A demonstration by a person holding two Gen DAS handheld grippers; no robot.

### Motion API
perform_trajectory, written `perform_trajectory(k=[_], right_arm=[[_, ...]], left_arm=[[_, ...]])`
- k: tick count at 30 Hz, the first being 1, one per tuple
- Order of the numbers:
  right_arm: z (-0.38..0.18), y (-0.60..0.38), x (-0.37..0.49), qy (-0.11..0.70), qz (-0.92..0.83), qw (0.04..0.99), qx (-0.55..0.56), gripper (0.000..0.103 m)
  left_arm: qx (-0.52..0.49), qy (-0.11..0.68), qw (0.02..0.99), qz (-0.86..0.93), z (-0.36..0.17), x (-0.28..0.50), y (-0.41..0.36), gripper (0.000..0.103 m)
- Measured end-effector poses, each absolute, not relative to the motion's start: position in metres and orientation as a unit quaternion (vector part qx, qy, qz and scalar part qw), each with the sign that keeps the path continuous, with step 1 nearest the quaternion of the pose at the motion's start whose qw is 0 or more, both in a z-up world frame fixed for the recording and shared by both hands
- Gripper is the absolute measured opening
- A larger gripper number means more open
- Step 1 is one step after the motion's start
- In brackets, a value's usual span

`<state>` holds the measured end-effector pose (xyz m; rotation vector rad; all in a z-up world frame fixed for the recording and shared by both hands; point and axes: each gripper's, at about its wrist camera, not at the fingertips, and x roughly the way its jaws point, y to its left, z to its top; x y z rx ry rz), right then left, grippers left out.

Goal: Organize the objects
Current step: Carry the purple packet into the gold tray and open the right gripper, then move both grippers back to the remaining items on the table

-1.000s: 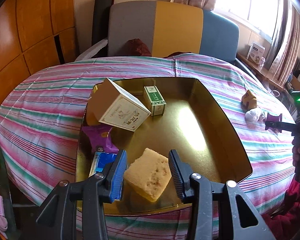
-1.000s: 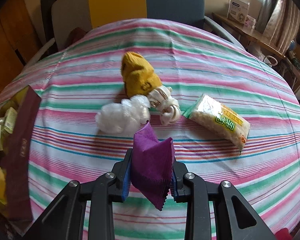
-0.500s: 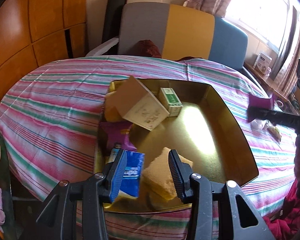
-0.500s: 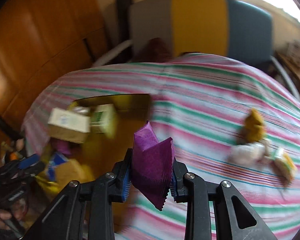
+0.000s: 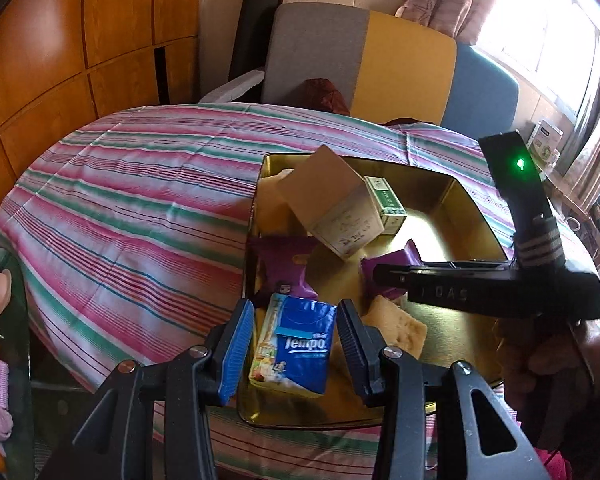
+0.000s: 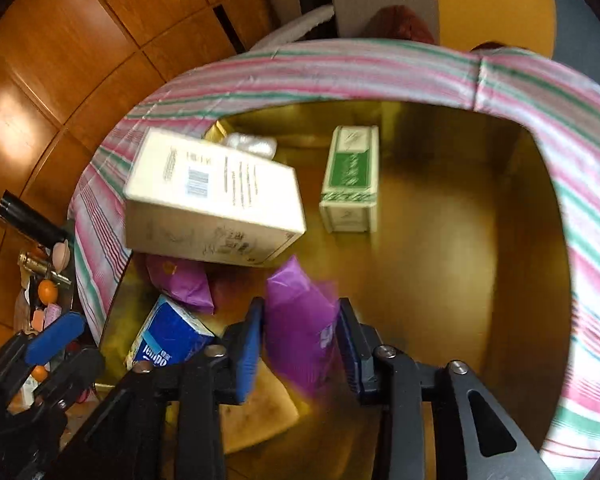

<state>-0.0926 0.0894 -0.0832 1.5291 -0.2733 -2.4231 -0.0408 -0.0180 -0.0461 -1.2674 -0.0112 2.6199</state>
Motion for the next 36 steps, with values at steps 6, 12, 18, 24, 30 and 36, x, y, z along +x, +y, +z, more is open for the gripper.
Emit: perform_trajectory(k=[6, 12, 18, 24, 30, 36], right_arm=[[-0.084, 0.085, -0.089, -0.092, -0.839, 0.135, 0.518, 0.059], [-0.068, 0.098, -0.079, -0.11, -0.85, 0.134, 0.497, 0.073], [-0.048, 0.116, -0.063, -0.104, -0.866, 0.114, 0.476, 0.08], [-0.031, 0.143, -0.042, -0.096, -0.884, 0.087, 0.449, 0.091], [-0.018, 0.187, -0.019, -0.083, -0.9, 0.042, 0.427, 0.102], [-0.011, 0.255, 0.003, -0.08, -0.903, -0.024, 0.422, 0.103]], left_arm=[[-0.437, -0.007, 0.109, 0.893, -0.05, -0.042, -0.023, 0.043], [-0.434, -0.004, 0.112, 0.894, -0.047, -0.039, -0.021, 0.043], [-0.427, 0.003, 0.122, 0.896, -0.041, -0.033, -0.014, 0.043], [-0.422, 0.017, 0.134, 0.897, -0.034, -0.028, -0.001, 0.043], [-0.416, 0.036, 0.149, 0.896, -0.028, -0.022, 0.018, 0.044], [-0.411, 0.059, 0.173, 0.893, -0.022, -0.018, 0.043, 0.045]])
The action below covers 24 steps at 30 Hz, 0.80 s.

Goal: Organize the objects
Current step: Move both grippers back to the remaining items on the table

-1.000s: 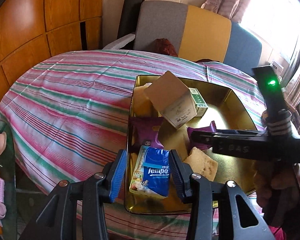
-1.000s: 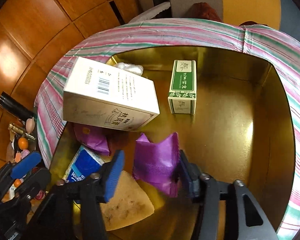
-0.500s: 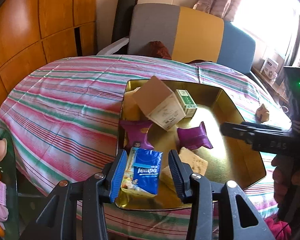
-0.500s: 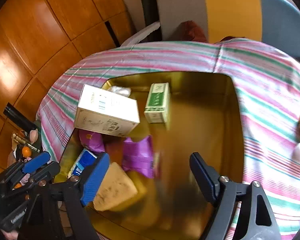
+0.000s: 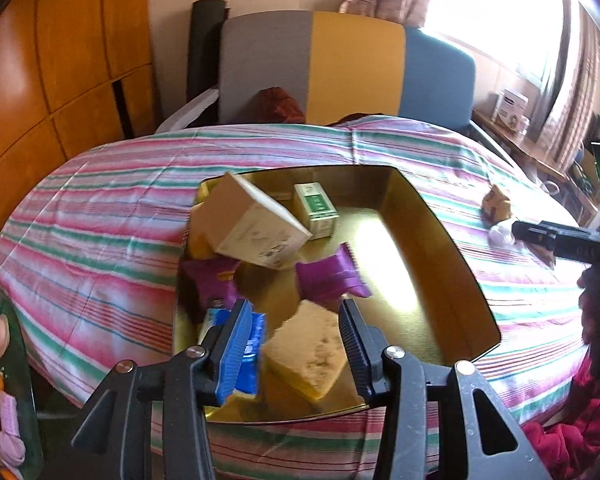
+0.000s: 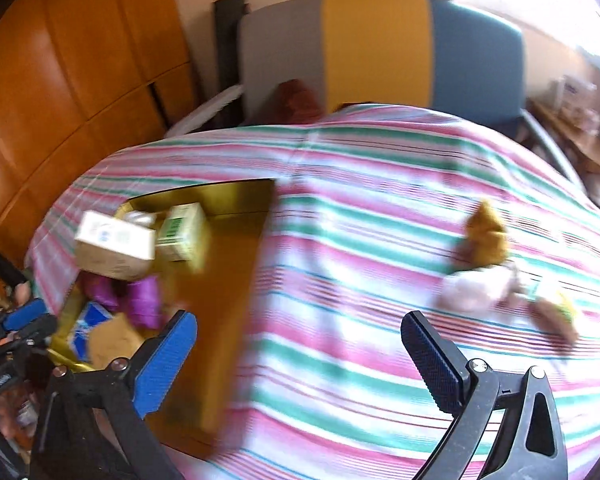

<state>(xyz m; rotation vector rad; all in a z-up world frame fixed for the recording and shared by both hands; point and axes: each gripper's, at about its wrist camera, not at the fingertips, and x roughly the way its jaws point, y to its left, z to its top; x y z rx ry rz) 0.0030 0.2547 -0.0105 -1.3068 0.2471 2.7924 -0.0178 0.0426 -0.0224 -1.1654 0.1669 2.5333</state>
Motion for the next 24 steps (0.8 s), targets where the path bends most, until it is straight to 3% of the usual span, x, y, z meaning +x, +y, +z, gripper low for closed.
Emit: perform_trajectory(k=[9, 14, 17, 24], right_arm=[[-0.019, 0.385, 0.046, 0.089, 0.884, 0.198, -0.414, 0.103], [-0.048, 0.451, 0.074, 0.192, 0.843, 0.277, -0.42, 0.103], [-0.047, 0.474, 0.083, 0.257, 0.834, 0.282, -0.398, 0.103], [-0.042, 0.472, 0.088, 0.276, 0.835, 0.277, -0.387, 0.103]], left_arm=[[-0.399, 0.103, 0.217, 0.885, -0.014, -0.01, 0.095, 0.045], [-0.394, 0.128, 0.239, 0.878, -0.012, -0.006, 0.129, 0.045], [-0.393, 0.139, 0.252, 0.874, -0.012, -0.006, 0.148, 0.045], [-0.389, 0.161, 0.282, 0.862, -0.012, -0.005, 0.192, 0.045]])
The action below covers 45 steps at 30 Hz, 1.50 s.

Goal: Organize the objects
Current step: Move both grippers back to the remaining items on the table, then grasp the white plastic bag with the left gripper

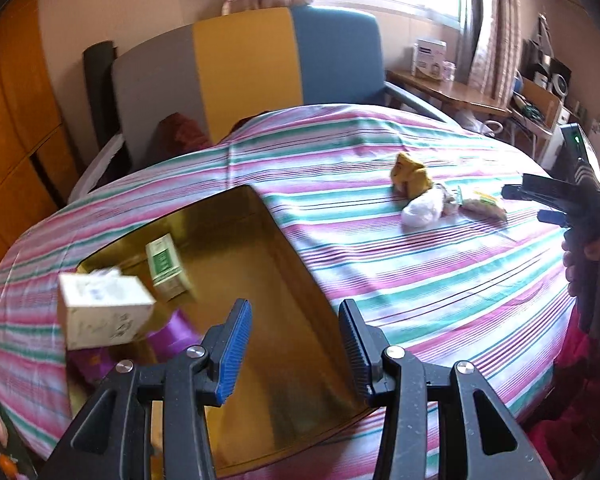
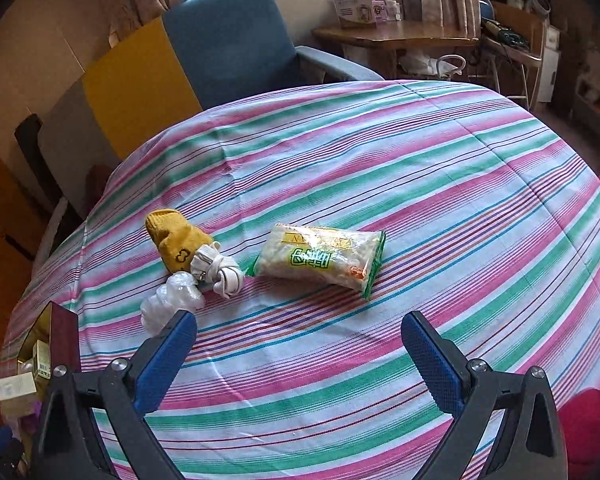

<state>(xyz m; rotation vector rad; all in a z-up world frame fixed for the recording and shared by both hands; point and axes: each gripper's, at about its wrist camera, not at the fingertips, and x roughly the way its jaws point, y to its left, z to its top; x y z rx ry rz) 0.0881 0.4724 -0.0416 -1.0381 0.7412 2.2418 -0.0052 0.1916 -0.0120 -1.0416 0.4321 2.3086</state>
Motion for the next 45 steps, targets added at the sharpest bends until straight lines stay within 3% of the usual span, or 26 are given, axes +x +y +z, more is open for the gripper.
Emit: perform_trajectory(k=[39, 45], right_arm=[[-0.036, 0.504, 0.112, 0.387, 0.811, 0.278, -0.34, 0.103], [-0.039, 0.511, 0.117, 0.408, 0.802, 0.28, -0.334, 0.103]], left_arm=[[-0.428, 0.203, 0.355, 0.806, -0.06, -0.031, 0.345, 0.046], [-0.425, 0.203, 0.383, 0.795, -0.066, -0.045, 0.385, 0.057]])
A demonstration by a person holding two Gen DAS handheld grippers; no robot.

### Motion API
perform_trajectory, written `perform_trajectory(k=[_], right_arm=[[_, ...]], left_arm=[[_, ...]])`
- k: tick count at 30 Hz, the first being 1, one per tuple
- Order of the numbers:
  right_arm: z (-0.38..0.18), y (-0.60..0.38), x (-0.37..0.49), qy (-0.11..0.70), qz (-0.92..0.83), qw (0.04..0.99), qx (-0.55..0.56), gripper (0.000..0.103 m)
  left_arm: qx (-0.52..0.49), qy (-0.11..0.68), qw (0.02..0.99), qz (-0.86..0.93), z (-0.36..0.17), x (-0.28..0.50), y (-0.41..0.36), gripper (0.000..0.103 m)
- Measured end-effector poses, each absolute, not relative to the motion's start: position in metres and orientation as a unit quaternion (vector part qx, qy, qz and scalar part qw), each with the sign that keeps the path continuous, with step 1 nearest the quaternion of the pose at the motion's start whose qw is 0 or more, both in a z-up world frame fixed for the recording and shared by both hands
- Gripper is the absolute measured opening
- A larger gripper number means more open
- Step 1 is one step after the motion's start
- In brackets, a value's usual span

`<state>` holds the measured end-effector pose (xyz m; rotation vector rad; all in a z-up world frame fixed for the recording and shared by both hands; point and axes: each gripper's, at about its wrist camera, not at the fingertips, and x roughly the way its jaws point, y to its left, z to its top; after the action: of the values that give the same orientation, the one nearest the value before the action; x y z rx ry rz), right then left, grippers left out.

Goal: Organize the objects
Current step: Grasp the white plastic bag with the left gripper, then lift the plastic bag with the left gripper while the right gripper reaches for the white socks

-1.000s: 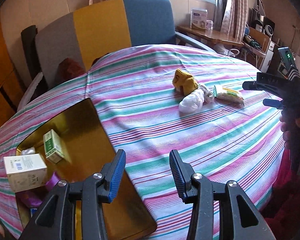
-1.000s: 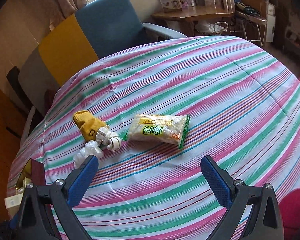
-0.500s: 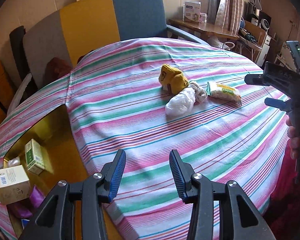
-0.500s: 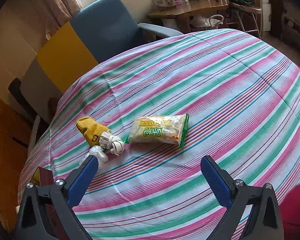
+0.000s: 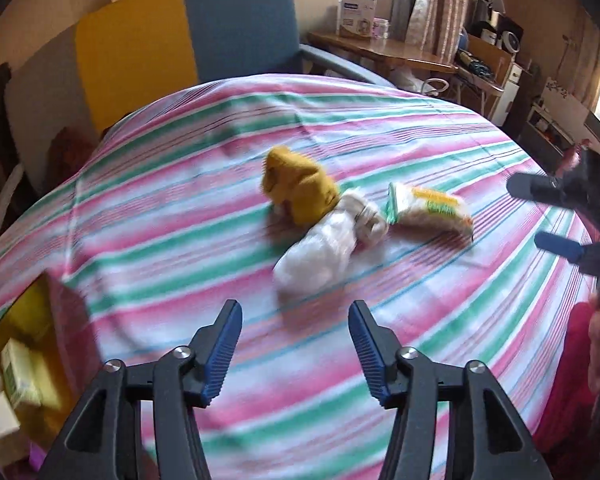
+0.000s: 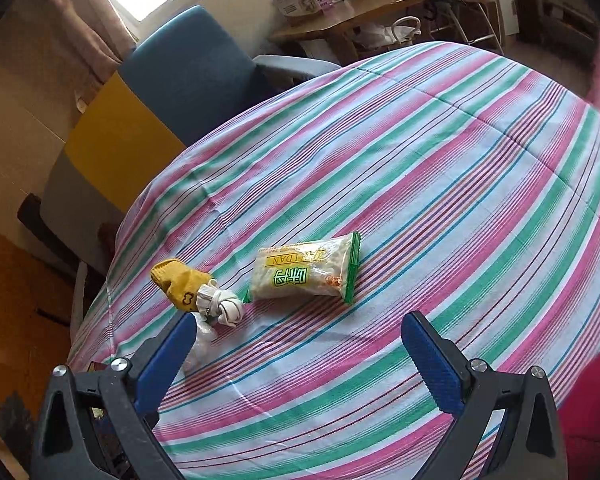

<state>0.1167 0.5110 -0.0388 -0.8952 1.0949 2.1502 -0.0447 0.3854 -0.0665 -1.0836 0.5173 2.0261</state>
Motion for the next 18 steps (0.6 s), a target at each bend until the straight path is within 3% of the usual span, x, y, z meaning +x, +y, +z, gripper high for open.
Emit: perform_trajectory(k=[11, 12, 13, 18], right_arm=[[-0.045, 0.516, 0.116, 0.427, 0.794, 0.275, -0.333, 0.103], [-0.045, 0.516, 0.115, 0.426, 0.794, 0.275, -0.334, 0.103], [-0.046, 0.516, 0.115, 0.427, 0.794, 0.274, -0.335, 0.103], [-0.047, 0.517, 0.114, 0.419, 0.795, 0.277, -0.339, 0.103]], left_arm=[[-0.434, 0.236, 0.375, 0.784, -0.101, -0.073, 0.449, 0.057], [-0.446, 0.237, 0.373, 0.778, -0.109, -0.076, 0.453, 0.054], [-0.456, 0.228, 0.375, 0.774, -0.113, -0.079, 0.453, 0.037], [-0.476, 0.178, 0.38, 0.773, -0.116, -0.076, 0.43, 0.035]])
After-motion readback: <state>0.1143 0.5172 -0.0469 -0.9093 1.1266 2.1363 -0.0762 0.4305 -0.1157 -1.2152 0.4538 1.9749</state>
